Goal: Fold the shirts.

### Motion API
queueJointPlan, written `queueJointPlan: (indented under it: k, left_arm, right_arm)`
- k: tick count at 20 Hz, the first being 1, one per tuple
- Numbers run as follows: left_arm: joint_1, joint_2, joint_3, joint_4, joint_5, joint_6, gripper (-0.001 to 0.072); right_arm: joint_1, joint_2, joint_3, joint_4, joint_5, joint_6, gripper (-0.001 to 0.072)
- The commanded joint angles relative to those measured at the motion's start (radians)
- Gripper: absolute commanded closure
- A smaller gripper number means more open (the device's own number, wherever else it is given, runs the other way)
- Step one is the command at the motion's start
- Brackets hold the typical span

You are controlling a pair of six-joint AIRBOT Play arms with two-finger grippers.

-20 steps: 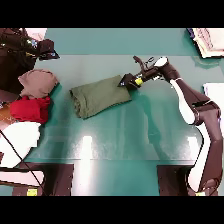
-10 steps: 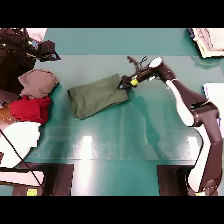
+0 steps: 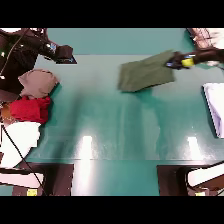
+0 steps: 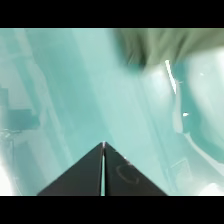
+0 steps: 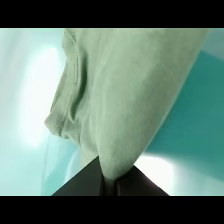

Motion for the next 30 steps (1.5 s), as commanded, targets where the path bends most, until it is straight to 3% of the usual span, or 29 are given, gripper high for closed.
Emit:
queueJointPlan:
  k: [1,7,12,20,28,30]
  left_arm:
    - [-0.04,0.001,0.0,0.0,0.028,0.005,0.0682]
    - [-0.047,0.001,0.0,-0.005,0.061,-0.022,0.0682]
    - [-0.047,0.001,0.0,-0.006,0.058,-0.021,0.0682]
    - [-0.047,0.001,0.0,-0.005,0.055,-0.013,0.0682]
    - [-0.047,0.001,0.0,-0.005,0.048,0.013,0.0682]
    - [-0.047,0.001,0.0,-0.006,0.039,0.014,0.0681]
  right_arm:
    - [-0.247,0.192,-0.196,-0.072,-0.18,0.086,0.07]
    - [-0.499,0.332,-0.387,-0.055,-0.41,0.097,0.07]
    - [-0.526,0.332,-0.363,-0.053,-0.458,0.098,0.07]
    - [-0.587,0.391,-0.183,-0.074,-0.297,0.098,0.0701]
    - [-0.671,0.452,-0.192,-0.539,0.075,0.126,0.0698]
    - [-0.693,0.464,-0.244,-0.555,0.108,0.126,0.0695]
